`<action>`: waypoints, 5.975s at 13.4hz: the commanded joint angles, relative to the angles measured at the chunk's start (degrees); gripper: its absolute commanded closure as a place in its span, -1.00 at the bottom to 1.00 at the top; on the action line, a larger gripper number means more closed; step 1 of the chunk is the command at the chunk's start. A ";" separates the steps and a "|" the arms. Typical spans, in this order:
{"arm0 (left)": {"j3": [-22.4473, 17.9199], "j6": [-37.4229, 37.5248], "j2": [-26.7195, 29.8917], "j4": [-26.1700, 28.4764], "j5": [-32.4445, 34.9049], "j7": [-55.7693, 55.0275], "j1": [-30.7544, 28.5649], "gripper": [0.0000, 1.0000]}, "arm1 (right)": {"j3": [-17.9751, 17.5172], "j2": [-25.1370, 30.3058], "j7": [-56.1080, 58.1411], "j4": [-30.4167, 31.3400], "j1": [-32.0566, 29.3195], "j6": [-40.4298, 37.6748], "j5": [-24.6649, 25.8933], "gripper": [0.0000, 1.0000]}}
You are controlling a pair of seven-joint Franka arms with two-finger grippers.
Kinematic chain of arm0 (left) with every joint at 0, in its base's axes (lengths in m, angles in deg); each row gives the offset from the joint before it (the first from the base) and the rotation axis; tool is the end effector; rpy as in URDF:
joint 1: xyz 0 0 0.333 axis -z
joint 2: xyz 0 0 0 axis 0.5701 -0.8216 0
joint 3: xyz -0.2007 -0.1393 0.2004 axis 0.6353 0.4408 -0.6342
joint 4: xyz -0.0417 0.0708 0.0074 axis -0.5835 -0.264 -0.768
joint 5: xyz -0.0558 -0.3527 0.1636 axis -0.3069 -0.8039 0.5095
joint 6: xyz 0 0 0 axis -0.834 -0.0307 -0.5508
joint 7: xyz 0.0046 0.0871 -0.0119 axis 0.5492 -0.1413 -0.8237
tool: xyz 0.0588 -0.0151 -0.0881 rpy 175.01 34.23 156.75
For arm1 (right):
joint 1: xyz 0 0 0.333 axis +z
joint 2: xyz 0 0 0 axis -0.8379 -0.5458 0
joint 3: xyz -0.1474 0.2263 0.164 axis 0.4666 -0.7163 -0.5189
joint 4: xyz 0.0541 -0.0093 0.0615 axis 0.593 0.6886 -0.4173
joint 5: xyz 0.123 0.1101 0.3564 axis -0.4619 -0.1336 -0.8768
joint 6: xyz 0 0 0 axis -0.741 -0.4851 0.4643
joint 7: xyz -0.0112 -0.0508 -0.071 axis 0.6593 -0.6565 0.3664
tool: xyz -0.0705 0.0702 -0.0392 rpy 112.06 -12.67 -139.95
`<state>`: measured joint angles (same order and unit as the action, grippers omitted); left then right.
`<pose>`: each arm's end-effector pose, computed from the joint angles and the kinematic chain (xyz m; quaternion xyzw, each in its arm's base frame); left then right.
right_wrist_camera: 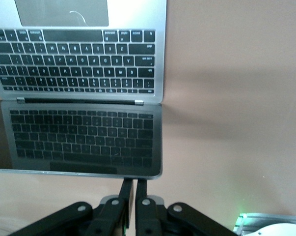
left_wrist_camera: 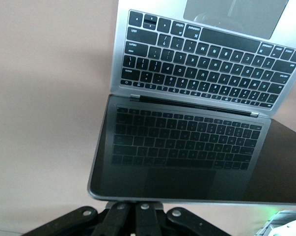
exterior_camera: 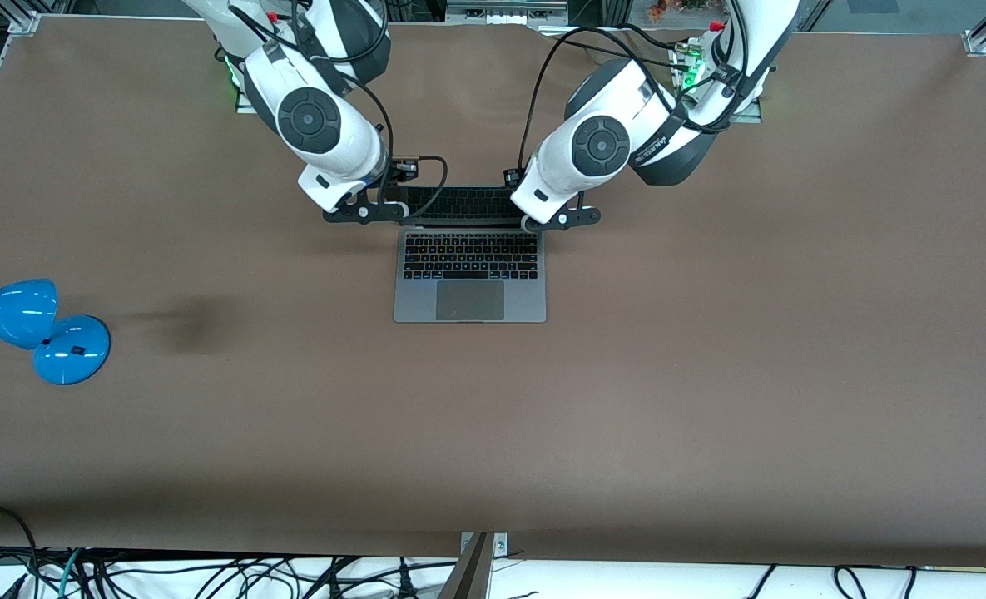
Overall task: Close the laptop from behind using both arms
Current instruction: 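Lower both grippers behind the open laptop screen, then push the screen forward with both grippers, tilting it toward the keyboard, then press the screen down with both grippers until the lid shuts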
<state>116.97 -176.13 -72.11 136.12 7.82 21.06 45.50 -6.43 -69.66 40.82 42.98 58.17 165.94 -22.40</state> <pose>0.4371 -0.4214 0.3388 0.9657 0.1034 -0.2229 0.0843 0.4469 0.3364 0.3734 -0.9859 -0.0083 0.1653 0.0259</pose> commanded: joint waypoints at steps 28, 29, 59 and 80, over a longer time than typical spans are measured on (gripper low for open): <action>-3.03 -2.34 -12.71 -10.00 7.83 -0.95 0.77 1.00 | 3.66 -8.85 6.51 -0.80 -1.34 17.72 4.87 0.83; -3.03 -2.34 -12.98 -10.09 8.35 -1.04 0.86 1.00 | 3.66 -9.73 6.43 -1.41 -1.34 17.98 6.36 0.83; -10.06 -3.31 -22.65 -18.79 9.68 -1.48 5.43 1.00 | 9.11 -19.22 6.51 -6.25 3.76 27.21 9.70 0.83; -13.31 -6.30 -25.55 -19.41 9.77 -1.48 8.15 1.00 | 9.55 -28.63 6.60 -12.49 4.02 30.20 19.74 0.84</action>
<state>104.46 -182.25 -96.37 118.54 15.47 20.80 52.38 2.87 -97.39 47.15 32.06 61.68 196.10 -3.77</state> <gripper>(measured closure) 0.991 0.916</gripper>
